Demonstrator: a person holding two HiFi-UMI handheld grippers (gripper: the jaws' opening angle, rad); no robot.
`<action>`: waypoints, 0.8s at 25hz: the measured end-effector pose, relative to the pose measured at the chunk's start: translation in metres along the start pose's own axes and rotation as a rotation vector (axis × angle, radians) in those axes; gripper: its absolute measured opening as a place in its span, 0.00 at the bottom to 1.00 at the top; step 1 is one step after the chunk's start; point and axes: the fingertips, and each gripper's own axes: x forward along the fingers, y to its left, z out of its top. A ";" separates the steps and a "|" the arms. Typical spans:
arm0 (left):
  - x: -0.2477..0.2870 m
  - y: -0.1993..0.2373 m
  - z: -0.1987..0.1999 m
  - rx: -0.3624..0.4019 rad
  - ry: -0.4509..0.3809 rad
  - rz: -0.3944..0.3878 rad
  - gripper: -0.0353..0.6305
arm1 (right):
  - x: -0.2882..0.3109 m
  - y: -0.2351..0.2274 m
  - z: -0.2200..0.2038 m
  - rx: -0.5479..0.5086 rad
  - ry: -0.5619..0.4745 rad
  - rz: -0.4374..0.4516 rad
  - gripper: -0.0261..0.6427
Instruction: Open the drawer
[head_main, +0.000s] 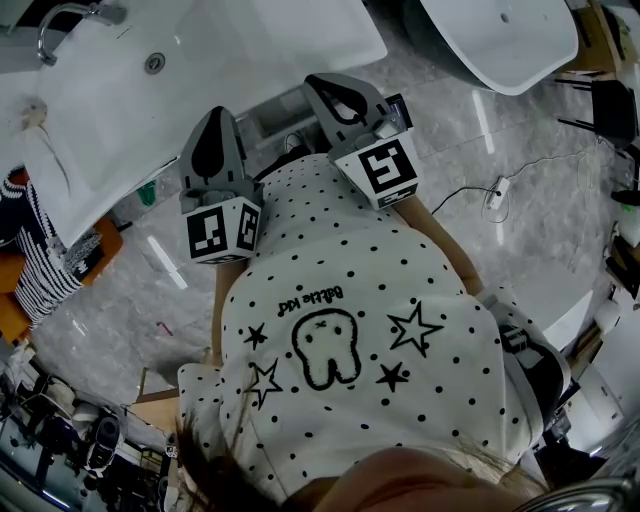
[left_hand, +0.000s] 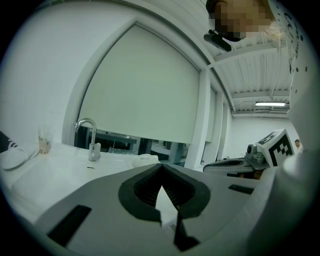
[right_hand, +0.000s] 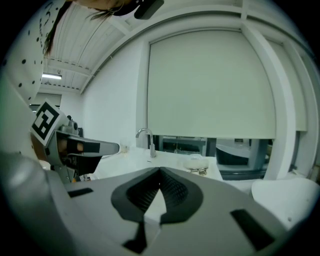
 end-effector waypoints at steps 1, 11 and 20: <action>0.000 0.000 0.000 -0.001 0.000 0.000 0.06 | 0.000 0.000 0.000 0.000 0.001 0.000 0.06; 0.000 0.001 -0.001 -0.006 0.004 0.003 0.06 | 0.000 0.001 -0.001 0.001 0.005 0.003 0.06; 0.000 0.001 -0.001 -0.009 0.001 0.002 0.06 | 0.000 0.000 0.000 -0.002 0.005 0.000 0.06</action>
